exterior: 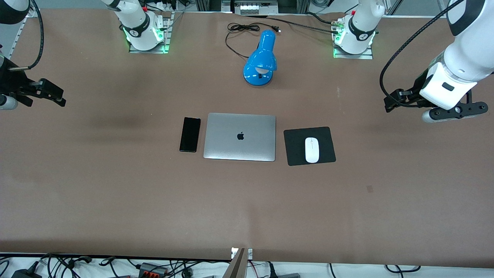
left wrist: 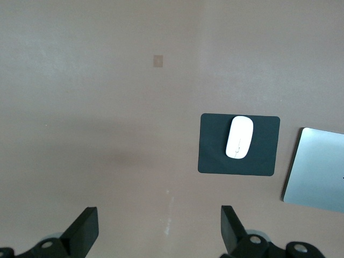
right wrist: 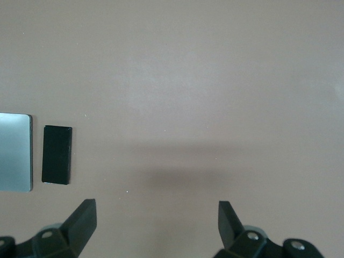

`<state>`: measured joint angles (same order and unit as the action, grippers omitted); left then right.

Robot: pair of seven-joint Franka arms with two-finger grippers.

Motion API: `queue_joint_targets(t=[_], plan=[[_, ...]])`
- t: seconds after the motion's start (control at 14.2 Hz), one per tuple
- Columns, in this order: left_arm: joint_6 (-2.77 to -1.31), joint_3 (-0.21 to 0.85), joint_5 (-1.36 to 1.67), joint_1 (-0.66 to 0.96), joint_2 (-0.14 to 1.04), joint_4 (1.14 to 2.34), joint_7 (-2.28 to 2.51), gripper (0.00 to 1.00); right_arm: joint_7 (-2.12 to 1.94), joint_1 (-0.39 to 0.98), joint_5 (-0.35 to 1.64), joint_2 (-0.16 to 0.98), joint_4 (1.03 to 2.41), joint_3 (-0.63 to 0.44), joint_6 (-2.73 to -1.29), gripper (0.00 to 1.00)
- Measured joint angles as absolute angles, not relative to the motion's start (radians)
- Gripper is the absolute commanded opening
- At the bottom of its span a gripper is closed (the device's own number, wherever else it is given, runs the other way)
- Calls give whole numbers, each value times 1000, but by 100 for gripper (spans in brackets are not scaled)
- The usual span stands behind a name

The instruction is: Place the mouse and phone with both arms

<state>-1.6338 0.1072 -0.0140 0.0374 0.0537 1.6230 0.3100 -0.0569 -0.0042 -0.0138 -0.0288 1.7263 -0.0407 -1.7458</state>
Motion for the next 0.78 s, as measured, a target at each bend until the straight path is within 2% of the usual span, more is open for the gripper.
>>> queue_joint_targets(t=[0.78], plan=[[-1634, 107, -14, 38, 54, 1623, 308, 100, -57, -6, -13, -37, 1726, -41, -1716, 100]])
